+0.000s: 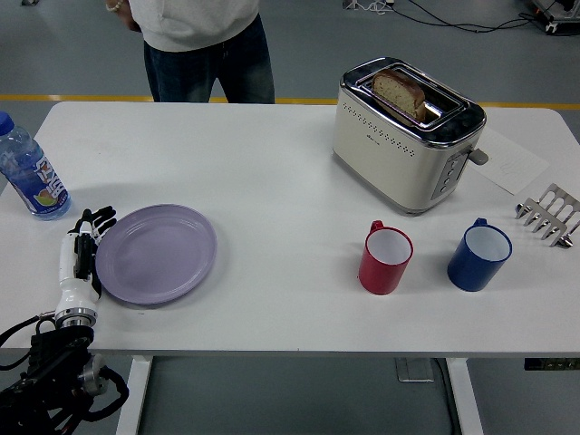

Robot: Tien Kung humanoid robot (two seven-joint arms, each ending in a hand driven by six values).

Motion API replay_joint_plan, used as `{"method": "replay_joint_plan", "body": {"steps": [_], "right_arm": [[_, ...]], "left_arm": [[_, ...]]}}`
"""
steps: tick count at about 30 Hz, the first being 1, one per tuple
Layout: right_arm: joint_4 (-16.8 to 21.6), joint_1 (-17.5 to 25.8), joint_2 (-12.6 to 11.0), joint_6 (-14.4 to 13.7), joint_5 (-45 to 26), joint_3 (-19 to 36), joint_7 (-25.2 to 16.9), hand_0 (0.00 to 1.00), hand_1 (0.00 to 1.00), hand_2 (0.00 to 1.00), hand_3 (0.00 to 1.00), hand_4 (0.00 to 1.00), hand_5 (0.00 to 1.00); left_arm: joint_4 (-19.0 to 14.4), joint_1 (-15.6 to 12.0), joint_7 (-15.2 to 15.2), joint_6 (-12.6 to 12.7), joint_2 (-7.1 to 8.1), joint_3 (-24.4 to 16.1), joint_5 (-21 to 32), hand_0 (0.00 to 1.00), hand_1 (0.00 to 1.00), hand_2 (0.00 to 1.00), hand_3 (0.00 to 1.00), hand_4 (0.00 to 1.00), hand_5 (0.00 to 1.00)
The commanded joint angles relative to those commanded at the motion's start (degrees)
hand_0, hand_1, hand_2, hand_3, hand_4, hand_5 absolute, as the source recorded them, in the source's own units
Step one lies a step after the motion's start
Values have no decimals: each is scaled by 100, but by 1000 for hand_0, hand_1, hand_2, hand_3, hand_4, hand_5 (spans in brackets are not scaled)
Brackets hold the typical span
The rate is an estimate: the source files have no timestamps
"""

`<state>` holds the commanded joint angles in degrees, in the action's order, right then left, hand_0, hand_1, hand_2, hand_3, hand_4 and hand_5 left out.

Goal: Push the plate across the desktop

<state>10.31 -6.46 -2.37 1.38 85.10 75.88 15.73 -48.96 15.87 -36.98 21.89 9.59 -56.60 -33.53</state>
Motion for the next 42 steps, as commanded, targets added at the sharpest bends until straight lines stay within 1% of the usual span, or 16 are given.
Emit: {"method": "replay_joint_plan", "body": {"steps": [10,19,31,33,36,42], "right_arm": [[0,31,-1,10,13,-4,5,710,715,717,627,516,242],[0,25,-9,18,10,-8,-10,709,715,717,626,516,242],[0,-17,-4,26,5,-18,-10,709,715,717,626,517,242],[0,-18,-2,25,3,-19,-9,709,715,717,626,517,242],[0,-16,0,27,14,-10,-10,709,715,717,626,517,242],[0,-18,-3,32,30,-5,-14,709,715,718,625,517,242]], "left_arm": [[-39,66,0,8,-125,49,-14,736,744,728,653,509,998],[-74,92,0,-44,-250,137,138,736,743,728,654,507,998],[-182,226,0,-94,-399,248,327,735,743,728,656,503,998],[-168,227,0,-109,-430,268,368,735,743,728,656,503,998],[-123,262,0,-130,-526,314,441,735,743,728,656,503,998],[-103,356,0,-123,-633,404,500,735,743,728,656,502,998]]}}
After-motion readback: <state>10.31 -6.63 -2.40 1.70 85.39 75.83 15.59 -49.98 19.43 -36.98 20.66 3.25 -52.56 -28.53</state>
